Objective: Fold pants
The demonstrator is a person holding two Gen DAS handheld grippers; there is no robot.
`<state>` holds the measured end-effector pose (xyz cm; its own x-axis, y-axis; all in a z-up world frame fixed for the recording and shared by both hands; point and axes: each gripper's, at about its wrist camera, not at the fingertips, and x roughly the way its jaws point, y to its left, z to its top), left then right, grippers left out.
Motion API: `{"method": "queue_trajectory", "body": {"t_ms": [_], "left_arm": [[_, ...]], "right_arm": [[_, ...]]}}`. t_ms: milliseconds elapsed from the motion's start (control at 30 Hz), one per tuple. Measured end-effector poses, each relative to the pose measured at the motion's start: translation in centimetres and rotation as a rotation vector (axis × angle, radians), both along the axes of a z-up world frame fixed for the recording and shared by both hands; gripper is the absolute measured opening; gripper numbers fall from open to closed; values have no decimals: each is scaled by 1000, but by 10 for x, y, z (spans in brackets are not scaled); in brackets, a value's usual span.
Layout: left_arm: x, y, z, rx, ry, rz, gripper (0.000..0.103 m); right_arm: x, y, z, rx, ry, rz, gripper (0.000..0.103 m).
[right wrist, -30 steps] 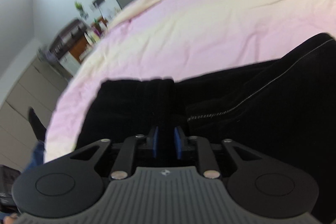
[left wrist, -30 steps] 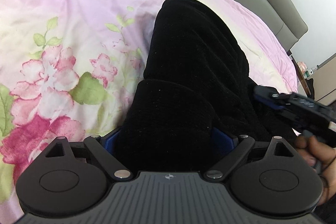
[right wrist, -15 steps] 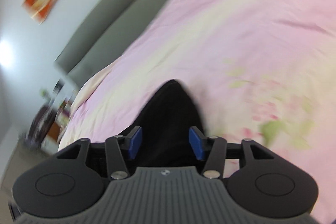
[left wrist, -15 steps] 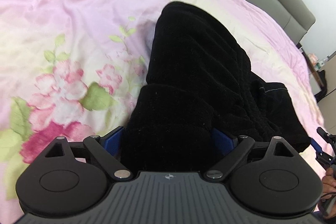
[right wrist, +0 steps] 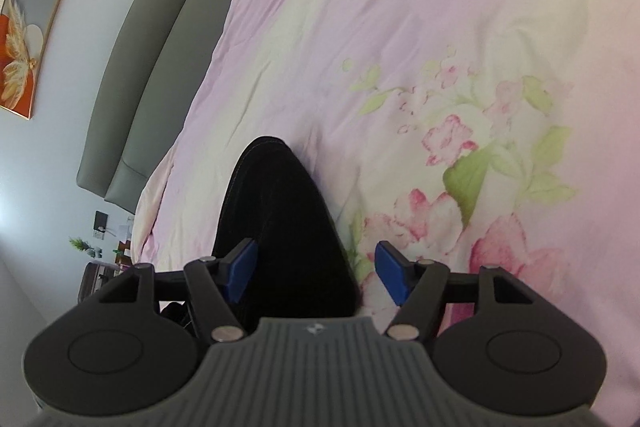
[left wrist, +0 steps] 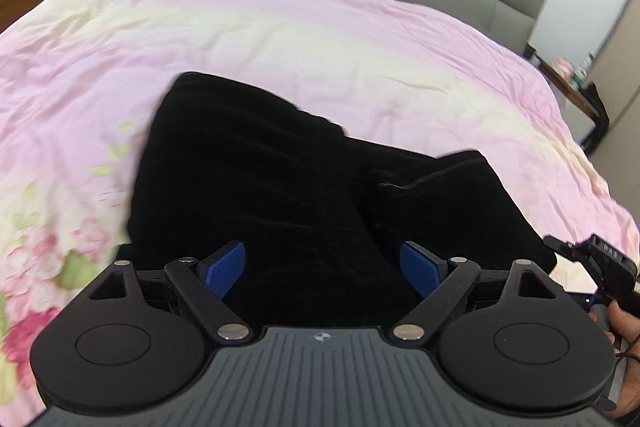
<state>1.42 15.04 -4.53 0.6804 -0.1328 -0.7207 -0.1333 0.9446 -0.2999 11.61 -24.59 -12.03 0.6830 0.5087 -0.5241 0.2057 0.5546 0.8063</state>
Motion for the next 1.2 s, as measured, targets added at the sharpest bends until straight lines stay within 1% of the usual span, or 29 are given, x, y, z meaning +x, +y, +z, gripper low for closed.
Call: {"method": "queue_trajectory", "body": {"t_ms": [67, 100, 233, 367, 467, 533, 667, 733, 800, 900, 967, 1000, 1033, 1100, 1133, 1200], "left_arm": [[12, -18, -4, 13, 2, -40, 102], [18, -27, -6, 21, 4, -54, 102], [35, -50, -11, 41, 11, -98, 102], [45, -74, -11, 93, -4, -138, 101], [48, -85, -11, 63, -37, -183, 101], [53, -91, -14, 63, -34, -206, 101], [66, -103, -28, 90, 25, -234, 100], [70, -105, -35, 81, 57, -236, 97], [72, -105, -42, 77, 83, -232, 97], [74, -108, -52, 95, 109, -223, 100], [79, -105, -63, 66, 164, -208, 100], [80, -103, -68, 46, 177, -199, 101], [81, -103, -71, 45, 175, -195, 103], [80, -109, -72, 87, 178, -205, 103], [81, -111, -72, 103, 183, -209, 103], [82, -111, -71, 97, 192, -208, 103]], "right_arm": [[1, 6, -3, 36, -4, 35, 63], [2, 10, -3, 36, -10, 56, 63], [8, 27, 0, -64, -38, 99, 64], [13, 39, -4, -100, -46, 126, 65], [15, 41, -8, -95, -48, 134, 66], [17, 40, -11, -85, -47, 136, 66], [19, 41, -12, -87, -51, 144, 66], [20, 42, -12, -97, -57, 151, 67], [21, 44, -12, -107, -61, 157, 67], [22, 46, -13, -114, -66, 165, 68], [23, 47, -14, -117, -71, 173, 68], [23, 47, -14, -119, -73, 178, 66], [24, 48, -14, -130, -79, 186, 58], [23, 51, -10, -168, -108, 203, 47], [24, 52, -9, -169, -123, 211, 42], [23, 52, -7, -139, -153, 221, 40]]}}
